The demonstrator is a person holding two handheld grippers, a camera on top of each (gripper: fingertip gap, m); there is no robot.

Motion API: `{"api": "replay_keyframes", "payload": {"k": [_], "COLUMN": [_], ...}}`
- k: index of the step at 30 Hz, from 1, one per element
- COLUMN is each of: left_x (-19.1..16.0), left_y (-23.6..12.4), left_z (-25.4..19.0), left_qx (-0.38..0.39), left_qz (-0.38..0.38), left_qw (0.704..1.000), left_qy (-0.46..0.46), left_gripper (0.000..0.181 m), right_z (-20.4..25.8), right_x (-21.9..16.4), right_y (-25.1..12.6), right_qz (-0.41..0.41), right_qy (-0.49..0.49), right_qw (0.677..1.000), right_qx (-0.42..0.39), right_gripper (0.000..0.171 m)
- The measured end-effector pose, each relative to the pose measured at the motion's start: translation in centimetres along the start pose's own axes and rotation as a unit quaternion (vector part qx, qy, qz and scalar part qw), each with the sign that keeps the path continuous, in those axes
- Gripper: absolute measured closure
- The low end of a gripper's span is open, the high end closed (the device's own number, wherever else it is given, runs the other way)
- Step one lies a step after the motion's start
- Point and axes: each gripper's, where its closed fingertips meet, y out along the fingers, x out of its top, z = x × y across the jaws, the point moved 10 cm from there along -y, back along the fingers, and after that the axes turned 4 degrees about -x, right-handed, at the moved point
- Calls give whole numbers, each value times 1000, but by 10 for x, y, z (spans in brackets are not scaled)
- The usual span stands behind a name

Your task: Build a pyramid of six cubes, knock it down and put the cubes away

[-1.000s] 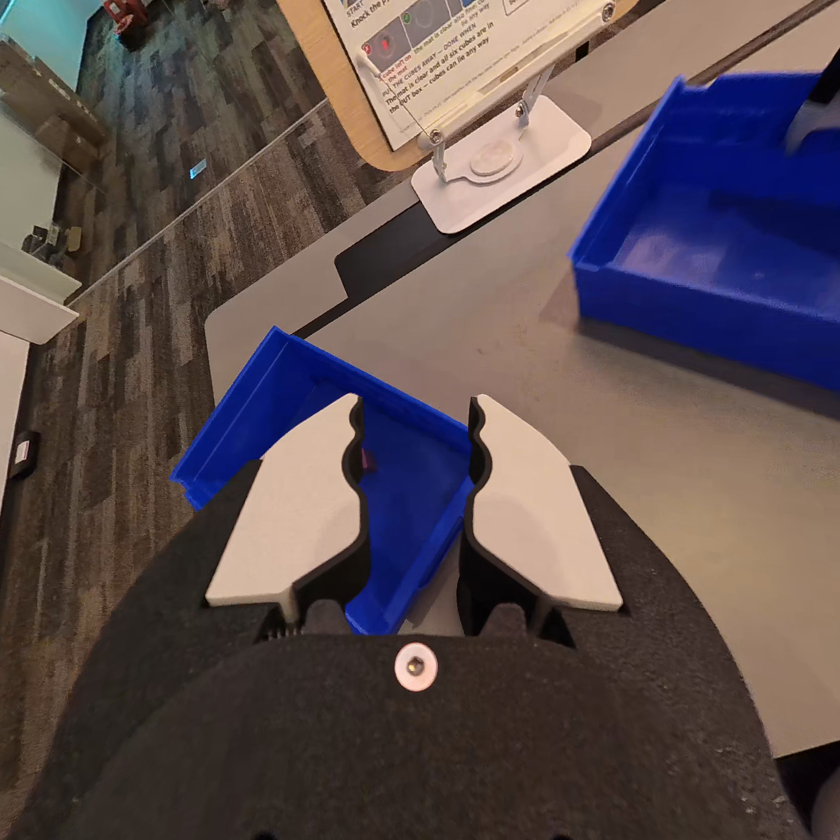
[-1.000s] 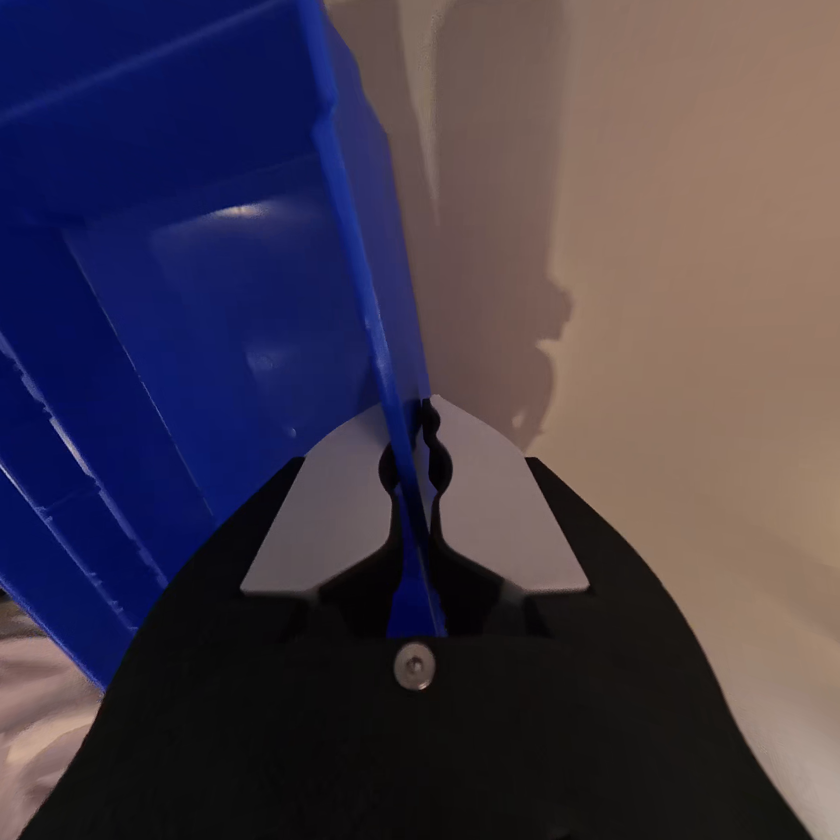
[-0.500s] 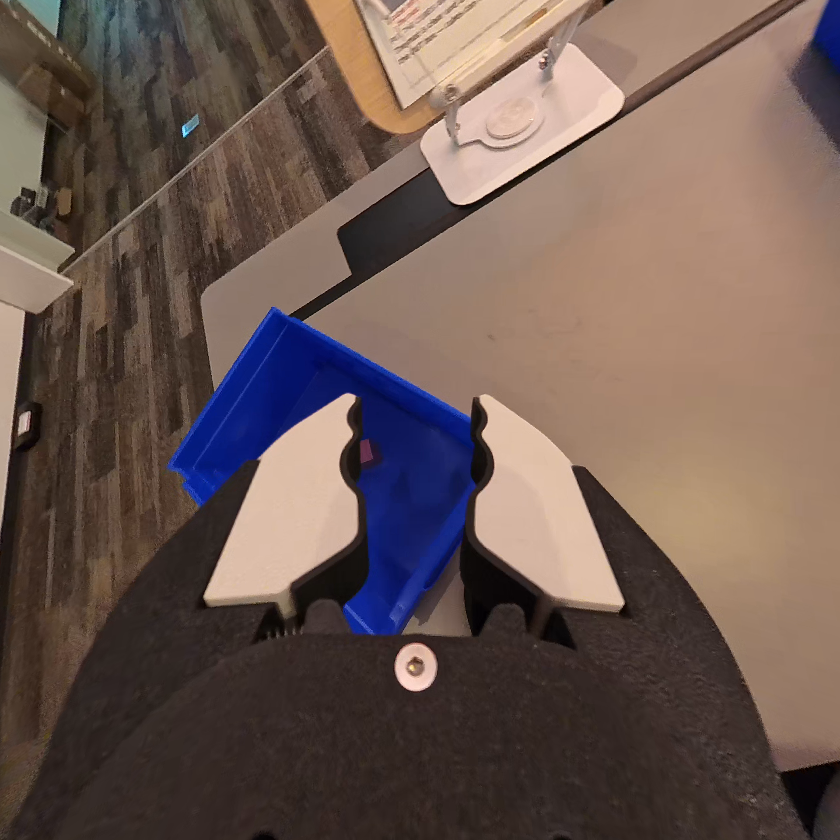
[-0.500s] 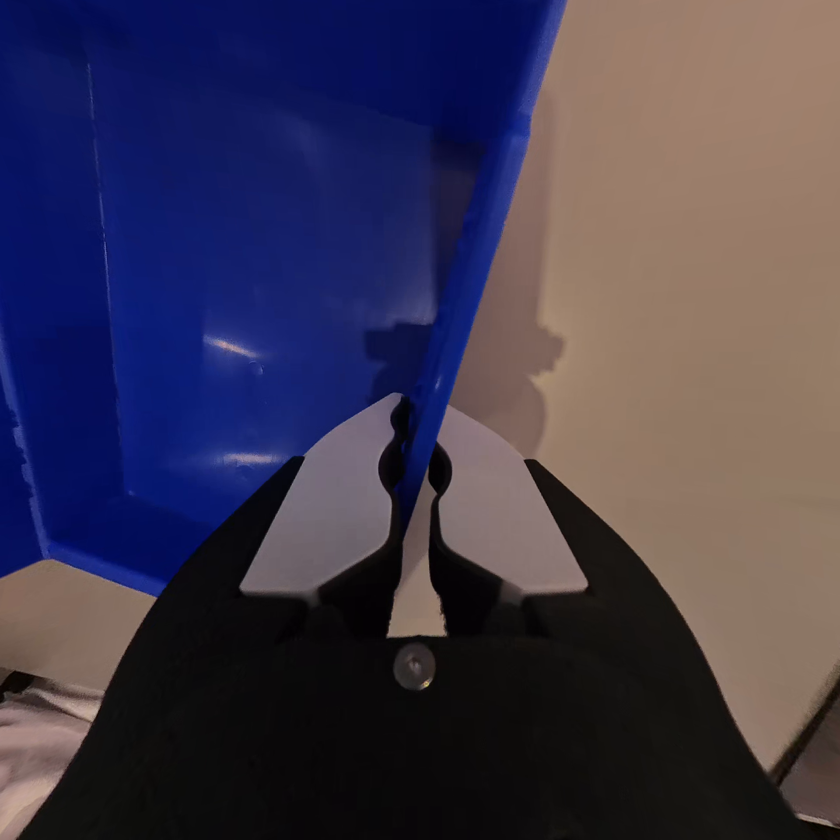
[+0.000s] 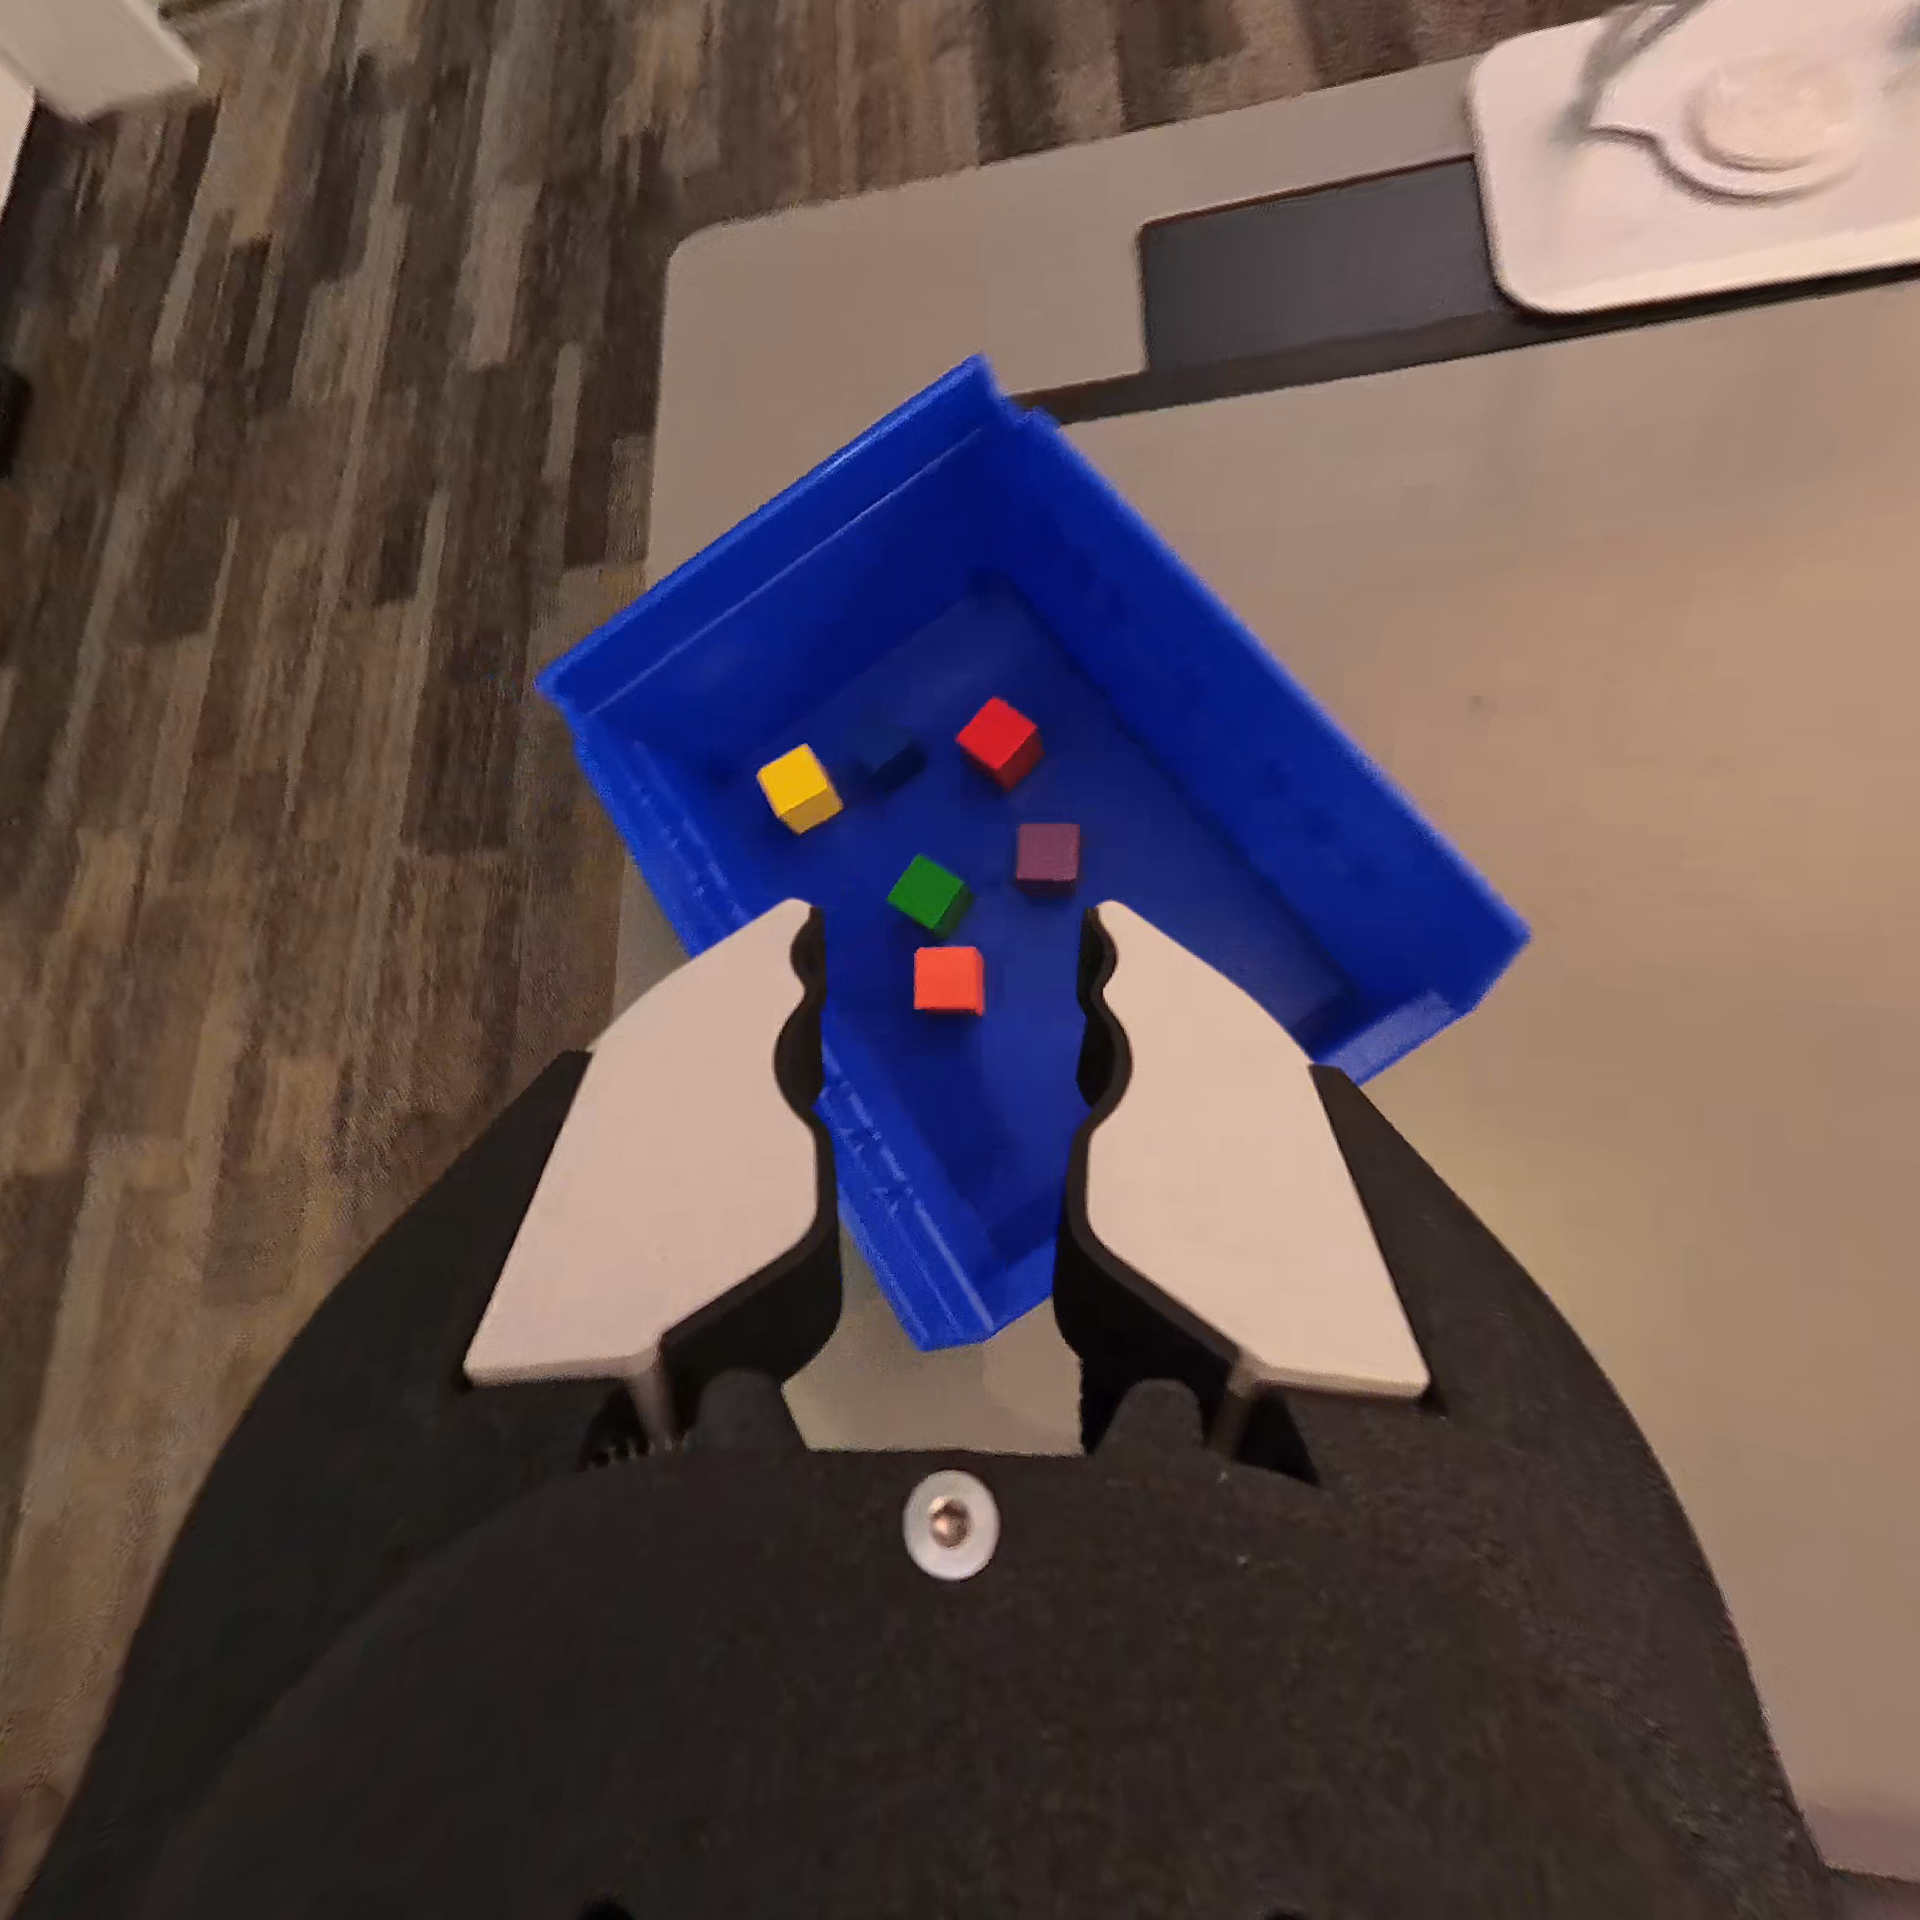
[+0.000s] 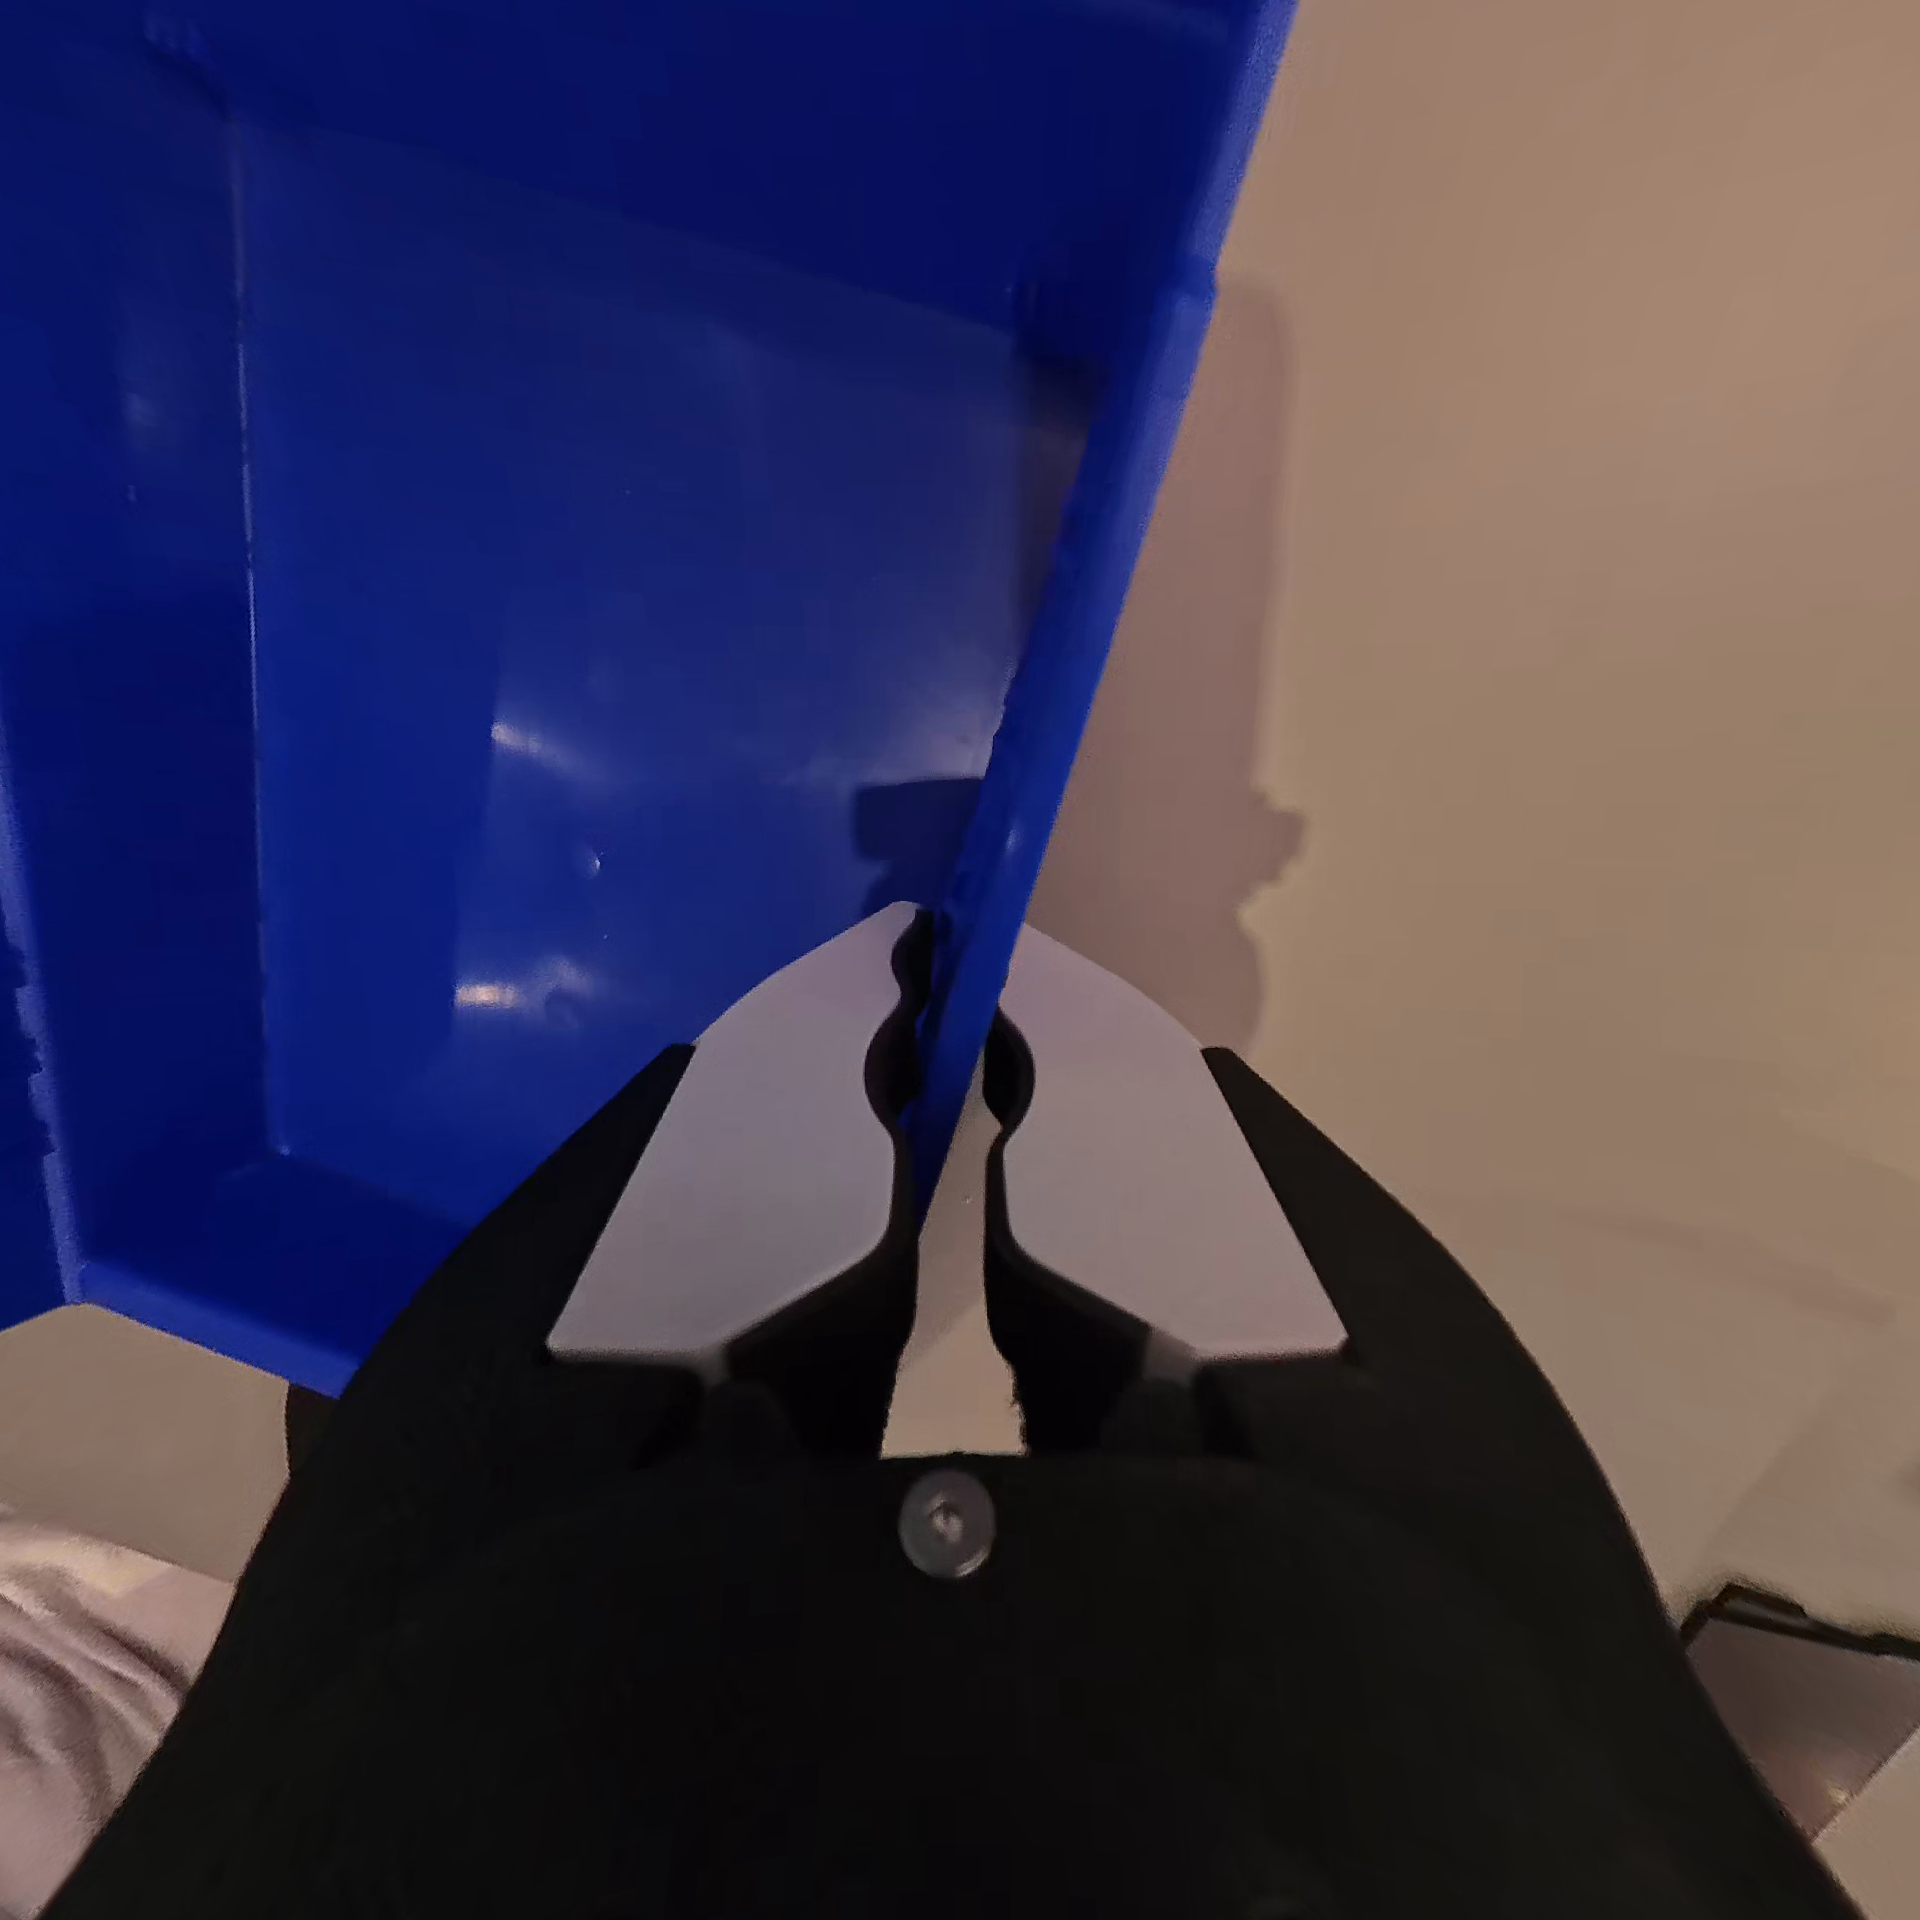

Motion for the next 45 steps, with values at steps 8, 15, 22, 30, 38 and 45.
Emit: {"api": "replay_keyframes", "payload": {"k": [8,15,22,30,38,45], "left_x": [-42,-54,-66,-75,-64,-41], "left_y": [34,93,127,141,152,170], "left_z": [73,88,85,80,74,38], "left_qx": [20,-19,-40,-45,-55,-93], "left_qz": [86,169,248,300,283,267], "left_qw": [982,965,948,935,950,959], "left_qy": [-166,-197,-196,-182,-123,-15], "left_gripper": [121,122,135,170,171,170], "right_z": [0,53,80,84,94,115], "right_x": [-6,-19,-18,-17,-10,-1], "right_y": [-26,-98,-108,-105,-95,-85], "right_qz": [-154,-397,-428,-424,-407,-397], "right_qy": [26,66,60,39,10,-30], "right_qw": [987,882,853,860,876,888], "right_qx": [-41,-247,-294,-282,-259,-231], "right_gripper": [127,131,123,123,123,123]}}
